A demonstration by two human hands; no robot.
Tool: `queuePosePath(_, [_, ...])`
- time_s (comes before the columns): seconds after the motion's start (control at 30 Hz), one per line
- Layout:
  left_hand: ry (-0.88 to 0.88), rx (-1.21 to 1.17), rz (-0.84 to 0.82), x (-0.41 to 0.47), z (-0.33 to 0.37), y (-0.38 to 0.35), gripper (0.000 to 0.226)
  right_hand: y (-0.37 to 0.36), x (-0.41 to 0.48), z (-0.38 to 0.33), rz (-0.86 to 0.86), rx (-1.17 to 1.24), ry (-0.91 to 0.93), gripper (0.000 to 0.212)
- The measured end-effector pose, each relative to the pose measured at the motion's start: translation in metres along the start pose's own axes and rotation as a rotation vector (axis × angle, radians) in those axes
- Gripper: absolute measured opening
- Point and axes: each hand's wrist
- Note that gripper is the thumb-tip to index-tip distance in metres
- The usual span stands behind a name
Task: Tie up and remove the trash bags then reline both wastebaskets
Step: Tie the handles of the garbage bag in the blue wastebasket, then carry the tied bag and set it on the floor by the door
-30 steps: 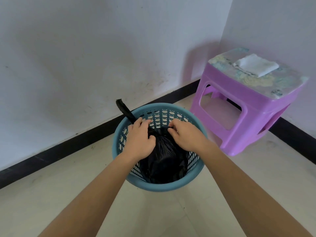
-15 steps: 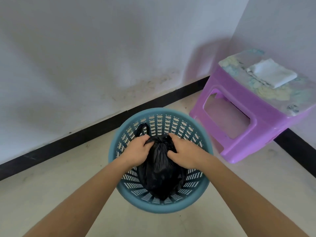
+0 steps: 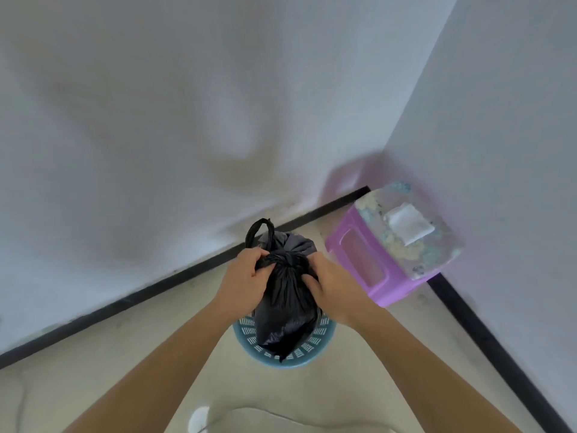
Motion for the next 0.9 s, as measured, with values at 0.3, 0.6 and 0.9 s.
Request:
queuePosePath(0.3, [-0.066,-0.055,0.228,-0.137,0.219,0.319,0.008,0.223,-0.088,-0.334,0.086,0.001,0.264,0.049])
queuePosePath(0.6, [-0.04,-0.215,0.432,-0.304,0.263,0.398,0.035,0.255,-0.157,-0.455,-0.036,-0.039,0.708,0.046])
queuePosePath(0.9, [0.34,-0.334,0.858,-0.511,0.199,0.389,0.018,0.131,-0.25,-0.547,-0.429,-0.09,1.049,0.047])
Point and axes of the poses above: each hand's wrist, its own x-axis towards the middle knuckle, its own y-axis out of the back of the hand, z = x × y, and after that the axes turned 14 degrees about x, right-handed
